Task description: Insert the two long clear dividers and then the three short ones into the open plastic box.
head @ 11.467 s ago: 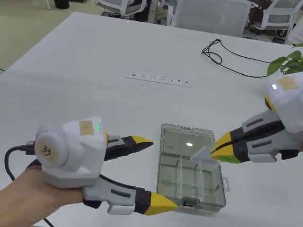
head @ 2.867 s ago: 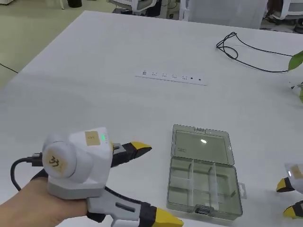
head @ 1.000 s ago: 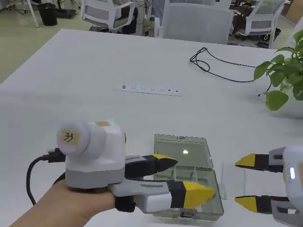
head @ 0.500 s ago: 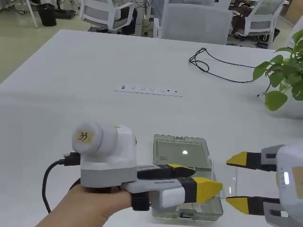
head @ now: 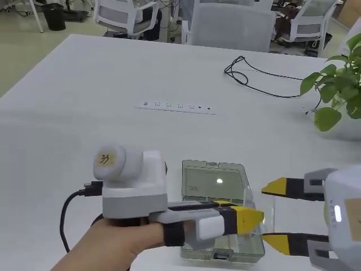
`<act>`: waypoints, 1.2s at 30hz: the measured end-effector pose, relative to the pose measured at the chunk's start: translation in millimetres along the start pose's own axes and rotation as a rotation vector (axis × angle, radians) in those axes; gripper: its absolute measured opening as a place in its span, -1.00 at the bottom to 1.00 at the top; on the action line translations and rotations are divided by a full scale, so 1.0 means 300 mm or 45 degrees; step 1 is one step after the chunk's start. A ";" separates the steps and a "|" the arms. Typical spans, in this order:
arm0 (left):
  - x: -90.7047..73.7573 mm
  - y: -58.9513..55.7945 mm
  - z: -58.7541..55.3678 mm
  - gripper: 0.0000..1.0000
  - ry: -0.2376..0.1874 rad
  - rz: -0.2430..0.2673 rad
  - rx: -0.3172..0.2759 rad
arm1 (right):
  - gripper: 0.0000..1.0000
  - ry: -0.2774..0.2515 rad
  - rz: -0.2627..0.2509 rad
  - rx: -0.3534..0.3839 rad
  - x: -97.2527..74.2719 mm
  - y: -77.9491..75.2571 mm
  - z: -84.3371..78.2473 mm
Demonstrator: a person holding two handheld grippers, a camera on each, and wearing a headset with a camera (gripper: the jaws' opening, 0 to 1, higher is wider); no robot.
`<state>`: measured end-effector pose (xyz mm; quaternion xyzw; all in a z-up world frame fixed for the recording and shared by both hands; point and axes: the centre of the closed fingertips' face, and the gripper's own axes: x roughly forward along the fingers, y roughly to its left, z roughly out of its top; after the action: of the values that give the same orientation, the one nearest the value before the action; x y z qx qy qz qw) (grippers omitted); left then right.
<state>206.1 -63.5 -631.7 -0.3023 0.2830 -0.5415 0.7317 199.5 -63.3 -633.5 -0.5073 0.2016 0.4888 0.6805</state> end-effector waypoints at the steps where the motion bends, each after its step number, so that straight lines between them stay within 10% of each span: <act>1: 0.001 -0.001 -0.001 -0.75 0.001 -0.001 0.001 | -0.35 -0.002 0.001 -0.002 -0.001 0.001 0.003; 36: 0.011 -0.007 -0.019 -1.00 0.020 0.001 -0.022 | -0.34 0.022 -0.015 -0.045 -0.001 0.004 0.000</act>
<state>201.3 -68.2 -634.2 -0.3043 0.2935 -0.5410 0.7271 198.3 -63.5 -633.9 -0.5247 0.1958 0.4839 0.6724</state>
